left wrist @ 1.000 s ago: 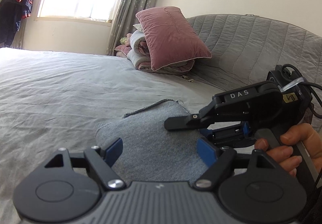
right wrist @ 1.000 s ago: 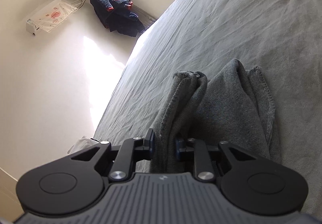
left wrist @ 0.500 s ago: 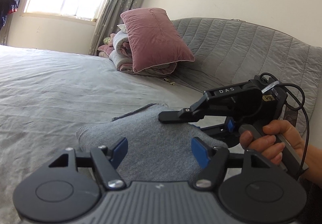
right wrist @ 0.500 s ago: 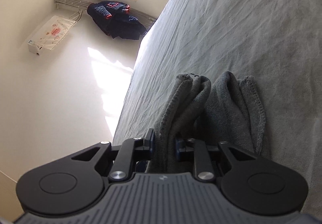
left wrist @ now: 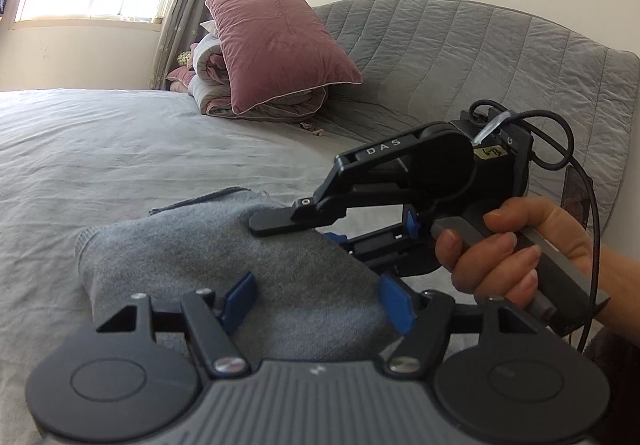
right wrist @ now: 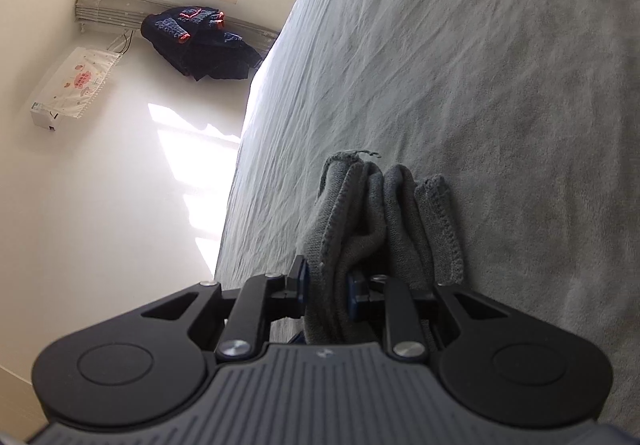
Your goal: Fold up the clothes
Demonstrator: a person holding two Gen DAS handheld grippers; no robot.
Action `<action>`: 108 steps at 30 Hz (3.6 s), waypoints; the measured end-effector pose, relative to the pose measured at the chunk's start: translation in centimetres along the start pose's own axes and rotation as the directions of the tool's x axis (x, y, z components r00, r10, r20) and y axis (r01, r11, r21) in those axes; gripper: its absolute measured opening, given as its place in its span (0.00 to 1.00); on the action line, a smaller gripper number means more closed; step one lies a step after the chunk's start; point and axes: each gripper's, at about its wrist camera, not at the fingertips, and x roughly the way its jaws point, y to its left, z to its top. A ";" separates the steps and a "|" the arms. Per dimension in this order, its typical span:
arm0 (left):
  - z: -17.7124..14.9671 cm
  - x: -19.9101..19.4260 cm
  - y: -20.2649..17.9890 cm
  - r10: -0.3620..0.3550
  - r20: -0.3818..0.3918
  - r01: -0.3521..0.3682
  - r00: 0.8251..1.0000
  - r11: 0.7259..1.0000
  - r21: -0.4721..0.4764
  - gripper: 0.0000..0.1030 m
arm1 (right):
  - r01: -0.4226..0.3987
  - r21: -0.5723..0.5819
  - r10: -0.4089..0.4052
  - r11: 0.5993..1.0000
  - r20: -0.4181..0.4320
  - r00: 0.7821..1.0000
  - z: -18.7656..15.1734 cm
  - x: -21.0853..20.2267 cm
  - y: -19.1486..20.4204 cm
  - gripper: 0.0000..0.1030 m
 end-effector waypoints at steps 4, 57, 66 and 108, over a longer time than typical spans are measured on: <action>-0.7 0.8 -1.0 0.018 -0.011 -0.017 1.000 0.998 0.059 0.67 | 0.020 0.036 -0.021 0.999 0.024 0.999 -0.2 -0.3 -1.1 0.26; -2.0 -5.6 -2.7 -0.221 -0.045 0.225 0.974 0.951 0.210 0.79 | 0.271 -0.816 -0.074 0.511 0.272 0.960 -6.7 -0.5 7.1 0.42; -3.1 -7.1 -0.6 -0.167 -0.081 0.180 0.983 0.964 0.197 0.79 | 0.170 -0.924 -0.131 0.342 0.132 0.983 -12.7 -0.4 7.4 0.42; -3.2 -3.5 -2.7 -0.287 -0.370 0.378 0.884 0.903 0.205 0.86 | 0.316 -0.821 -0.301 0.476 0.186 0.935 -12.6 -3.2 5.8 0.67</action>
